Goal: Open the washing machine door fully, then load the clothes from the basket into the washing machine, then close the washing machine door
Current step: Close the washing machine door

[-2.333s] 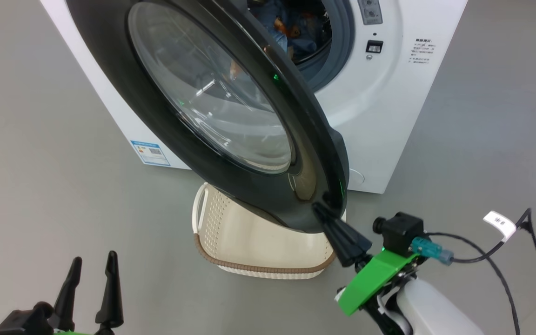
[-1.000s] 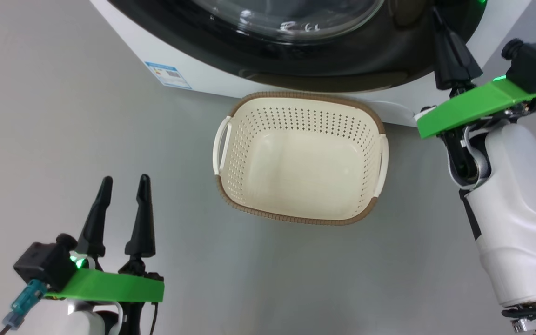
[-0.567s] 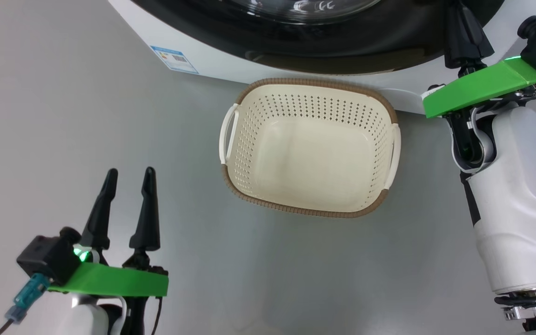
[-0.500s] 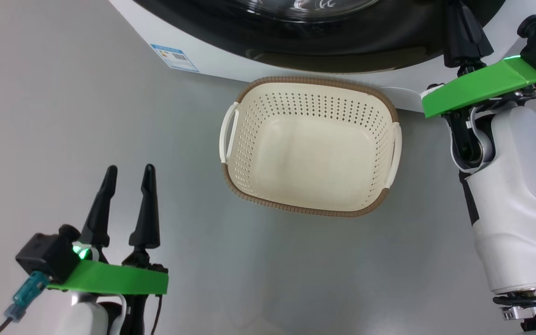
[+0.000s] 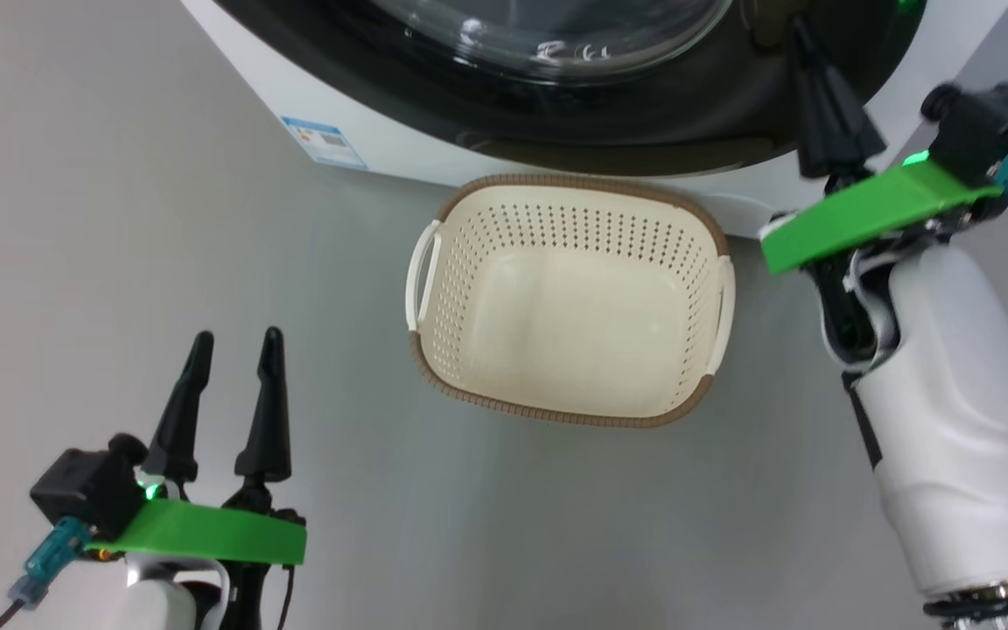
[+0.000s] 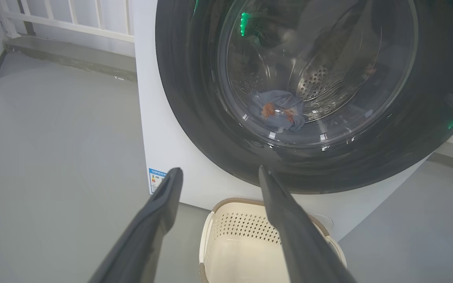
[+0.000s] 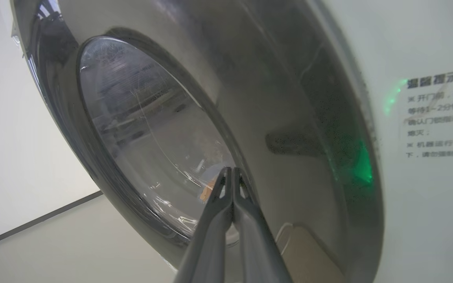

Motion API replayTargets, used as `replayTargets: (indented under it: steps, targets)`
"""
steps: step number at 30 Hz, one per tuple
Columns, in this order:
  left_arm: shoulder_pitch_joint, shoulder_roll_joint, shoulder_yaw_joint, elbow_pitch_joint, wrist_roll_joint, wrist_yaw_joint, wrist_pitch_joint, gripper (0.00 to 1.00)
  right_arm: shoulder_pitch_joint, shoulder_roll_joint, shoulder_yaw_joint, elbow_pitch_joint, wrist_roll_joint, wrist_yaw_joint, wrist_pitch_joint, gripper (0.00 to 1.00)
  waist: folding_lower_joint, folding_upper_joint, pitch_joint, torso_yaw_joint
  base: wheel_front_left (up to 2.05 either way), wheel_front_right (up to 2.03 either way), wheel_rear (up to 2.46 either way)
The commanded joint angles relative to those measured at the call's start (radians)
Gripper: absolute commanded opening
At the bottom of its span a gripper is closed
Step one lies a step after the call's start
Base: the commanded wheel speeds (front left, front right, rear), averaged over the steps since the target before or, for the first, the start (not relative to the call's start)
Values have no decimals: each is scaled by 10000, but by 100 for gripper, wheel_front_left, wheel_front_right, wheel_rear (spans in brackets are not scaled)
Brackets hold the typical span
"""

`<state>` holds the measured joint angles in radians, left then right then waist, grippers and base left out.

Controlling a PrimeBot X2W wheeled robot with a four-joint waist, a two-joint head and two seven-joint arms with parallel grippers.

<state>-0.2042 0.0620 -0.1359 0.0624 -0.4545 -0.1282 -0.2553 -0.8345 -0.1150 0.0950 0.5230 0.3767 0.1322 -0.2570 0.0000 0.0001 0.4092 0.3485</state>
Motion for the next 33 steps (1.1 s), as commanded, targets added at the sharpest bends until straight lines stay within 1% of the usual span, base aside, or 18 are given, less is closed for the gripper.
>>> replayTargets:
  steps: [1, 2, 3, 4, 5, 12, 21, 33]
  targets:
    - [155, 365, 431, -55, 19, -25, -65, 100, 422, 242, 331, -327, 150, -15, -48, 28, 0, -1, -376, -172, 0, 0, 0]
    - [212, 398, 460, 9, 19, -25, -65, 100, 561, 245, 397, -363, 204, -15, -48, 39, 0, -1, -487, -221, 0, 0, 0]
    - [272, 431, 491, 68, 16, -25, -65, 100, 694, 249, 456, -397, 256, -15, -48, 69, 0, -1, -592, -272, 0, 0, 0]
    - [331, 470, 513, 132, 18, -25, -65, 100, 828, 254, 511, -428, 300, -15, -48, 93, 0, -1, -702, -324, 0, 0, 0]
    - [392, 512, 536, 190, 24, -25, -65, 100, 969, 262, 569, -457, 335, -15, -48, 100, 0, -1, -820, -379, 0, 0, 0]
    - [771, 833, 776, 541, 72, -25, -65, 100, 2013, 305, 910, -598, 442, -15, -48, 100, 0, -1, -1545, -824, 0, 0, 0]
    - [1113, 1077, 997, 827, 183, -25, -65, 100, 3218, 244, 860, -659, 454, -15, -48, 100, 0, -1, -2184, -1333, 0, 0, 0]
    - [1494, 1514, 1256, 1184, 214, -25, -65, 100, 4587, 192, 667, -791, 447, -15, -48, 100, 0, -1, -2841, -2373, 0, 0, 0]
